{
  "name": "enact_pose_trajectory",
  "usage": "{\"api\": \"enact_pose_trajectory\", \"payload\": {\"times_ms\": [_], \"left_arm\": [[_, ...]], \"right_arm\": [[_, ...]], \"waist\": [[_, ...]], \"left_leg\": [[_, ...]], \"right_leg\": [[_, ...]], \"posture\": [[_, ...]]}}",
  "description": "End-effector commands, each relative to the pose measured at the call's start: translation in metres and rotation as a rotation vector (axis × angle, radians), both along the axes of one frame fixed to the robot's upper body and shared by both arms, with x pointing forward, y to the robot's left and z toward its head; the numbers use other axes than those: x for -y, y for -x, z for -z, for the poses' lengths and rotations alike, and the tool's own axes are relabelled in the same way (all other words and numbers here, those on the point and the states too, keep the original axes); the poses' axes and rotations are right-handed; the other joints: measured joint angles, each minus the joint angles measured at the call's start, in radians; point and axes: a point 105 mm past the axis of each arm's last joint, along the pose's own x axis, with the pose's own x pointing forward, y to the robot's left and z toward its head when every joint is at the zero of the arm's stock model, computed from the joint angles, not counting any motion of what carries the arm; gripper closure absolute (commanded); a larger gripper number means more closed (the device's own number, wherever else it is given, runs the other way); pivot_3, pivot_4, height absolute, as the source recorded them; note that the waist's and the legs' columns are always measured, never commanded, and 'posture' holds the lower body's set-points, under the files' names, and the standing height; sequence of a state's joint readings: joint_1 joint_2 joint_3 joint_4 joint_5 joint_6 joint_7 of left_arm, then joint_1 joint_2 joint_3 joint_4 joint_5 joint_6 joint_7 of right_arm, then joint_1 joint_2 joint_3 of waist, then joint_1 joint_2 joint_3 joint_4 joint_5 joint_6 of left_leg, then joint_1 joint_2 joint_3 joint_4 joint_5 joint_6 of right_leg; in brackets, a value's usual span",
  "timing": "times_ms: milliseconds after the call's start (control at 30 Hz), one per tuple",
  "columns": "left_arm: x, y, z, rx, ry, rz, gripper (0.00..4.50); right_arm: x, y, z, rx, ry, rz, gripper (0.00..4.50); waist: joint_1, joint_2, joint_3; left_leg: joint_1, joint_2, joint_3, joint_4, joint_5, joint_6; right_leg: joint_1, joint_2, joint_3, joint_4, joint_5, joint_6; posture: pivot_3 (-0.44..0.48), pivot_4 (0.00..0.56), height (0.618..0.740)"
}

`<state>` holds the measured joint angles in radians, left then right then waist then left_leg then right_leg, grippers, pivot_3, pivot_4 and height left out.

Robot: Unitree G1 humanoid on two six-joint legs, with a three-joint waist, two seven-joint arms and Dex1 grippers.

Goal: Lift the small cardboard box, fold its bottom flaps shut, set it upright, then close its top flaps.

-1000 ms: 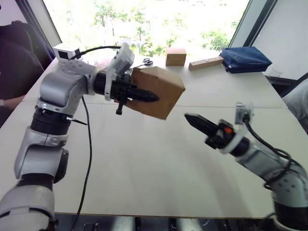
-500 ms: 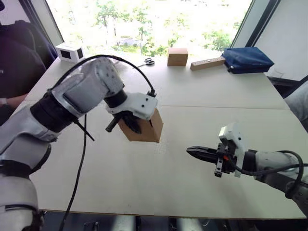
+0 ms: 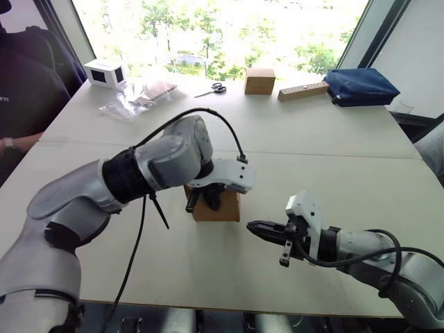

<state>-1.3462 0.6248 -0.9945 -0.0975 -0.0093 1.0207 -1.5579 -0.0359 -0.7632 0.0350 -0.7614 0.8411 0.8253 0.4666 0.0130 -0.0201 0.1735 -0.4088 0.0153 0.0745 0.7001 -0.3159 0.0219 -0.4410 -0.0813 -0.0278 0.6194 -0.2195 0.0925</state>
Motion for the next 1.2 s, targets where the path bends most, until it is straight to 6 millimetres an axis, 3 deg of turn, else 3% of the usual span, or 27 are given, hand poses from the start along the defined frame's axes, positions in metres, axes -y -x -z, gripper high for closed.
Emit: {"api": "enact_pose_trajectory", "payload": {"times_ms": [33, 67, 300, 433, 533, 633, 767, 867, 967, 1100, 1200], "left_arm": [[0.003, 0.002, -0.008, 0.031, 0.005, 0.024, 3.97], [0.004, 0.002, -0.008, 0.031, 0.006, 0.028, 3.74], [0.013, 0.009, -0.016, -0.025, 0.043, -0.051, 0.91], [0.025, 0.014, -0.051, -0.145, 0.156, -0.135, 0.91], [0.028, 0.005, -0.078, -0.179, 0.267, -0.205, 0.91], [0.021, -0.003, -0.103, -0.224, 0.396, -0.28, 0.91], [0.005, -0.012, -0.129, -0.245, 0.622, -0.28, 0.91], [-0.008, -0.043, -0.15, -0.083, 0.967, -0.322, 0.91], [-0.034, -0.078, -0.144, 0.056, 1.132, -0.579, 0.91], [-0.064, -0.082, -0.128, 0.103, 1.256, -0.675, 0.91], [-0.098, -0.077, -0.101, 0.143, 1.267, -0.764, 1.56]], "right_arm": [[-0.002, 0.002, -0.007, 0.036, -0.008, -0.001, 4.5], [-0.002, 0.002, -0.007, 0.036, -0.008, 0.0, 4.5], [0.006, 0.002, -0.003, 0.025, 0.006, 0.011, 4.5], [0.01, 0.002, -0.005, 0.018, -0.007, -0.004, 4.5], [0.015, 0.002, -0.005, 0.003, -0.001, -0.02, 4.5], [0.021, 0.002, -0.009, -0.006, -0.009, -0.038, 4.5], [0.037, -0.009, -0.034, 0.041, -0.106, -0.002, 4.5], [0.054, -0.028, -0.05, 0.098, -0.16, 0.07, 4.5], [0.059, -0.038, -0.056, 0.107, -0.203, 0.076, 4.5], [0.058, -0.045, -0.058, 0.112, -0.184, 0.042, 4.5], [0.061, -0.058, -0.063, 0.144, -0.162, 0.046, 4.5]], "waist": [[0.0, 0.0, 0.0], [0.0, 0.0, 0.0], [0.001, 0.0, 0.0], [0.0, 0.0, 0.0], [-0.001, 0.0, 0.0], [-0.004, 0.001, -0.001], [-0.004, 0.001, 0.0], [-0.003, 0.002, -0.001], [-0.002, 0.001, -0.001], [-0.004, 0.001, -0.001], [-0.012, 0.002, -0.001]], "left_leg": [[0.0, 0.0, 0.0, 0.0, 0.0, 0.0], [0.0, 0.0, 0.0, 0.0, 0.0, 0.0], [0.0, 0.0, 0.0, 0.0, 0.0, 0.0], [0.0, 0.0, 0.0, 0.001, 0.0, 0.0], [0.0, -0.001, 0.0, 0.001, 0.0, 0.0], [0.001, -0.001, 0.0, 0.001, 0.0, 0.0], [0.001, -0.001, 0.0, 0.0, 0.0, 0.0], [0.002, 0.0, 0.0, 0.001, 0.0, 0.0], [0.003, 0.0, 0.0, 0.001, 0.0, 0.0], [0.002, 0.0, 0.0, 0.001, 0.0, -0.001], [0.002, 0.0, 0.002, 0.001, 0.003, -0.005]], "right_leg": [[0.0, 0.0, 0.0, 0.0, 0.0, 0.0], [0.0, 0.0, 0.0, 0.0, 0.0, 0.0], [0.0, 0.0, 0.0, 0.0, 0.0, 0.0], [0.0, 0.0, 0.0, 0.0, 0.0, 0.0], [0.0, 0.0, 0.0, 0.0, 0.0, 0.001], [0.0, 0.0, 0.0, 0.001, 0.0, 0.001], [-0.002, 0.001, 0.0, 0.006, -0.001, 0.002], [-0.002, 0.0, 0.0, 0.008, -0.001, 0.002], [0.0, -0.001, 0.0, 0.01, -0.001, 0.002], [-0.001, -0.002, 0.0, 0.01, 0.0, 0.002], [-0.002, -0.003, 0.001, 0.01, 0.0, 0.002]], "posture": [[0.0, 0.15, 0.74], [0.0, 0.15, 0.74], [0.0, 0.15, 0.74], [0.0, 0.15, 0.74], [0.0, 0.15, 0.74], [0.0, 0.15, 0.74], [0.0, 0.15, 0.74], [0.0, 0.15, 0.74], [0.0, 0.15, 0.74], [0.0, 0.15, 0.74], [0.0, 0.15, 0.74]]}}
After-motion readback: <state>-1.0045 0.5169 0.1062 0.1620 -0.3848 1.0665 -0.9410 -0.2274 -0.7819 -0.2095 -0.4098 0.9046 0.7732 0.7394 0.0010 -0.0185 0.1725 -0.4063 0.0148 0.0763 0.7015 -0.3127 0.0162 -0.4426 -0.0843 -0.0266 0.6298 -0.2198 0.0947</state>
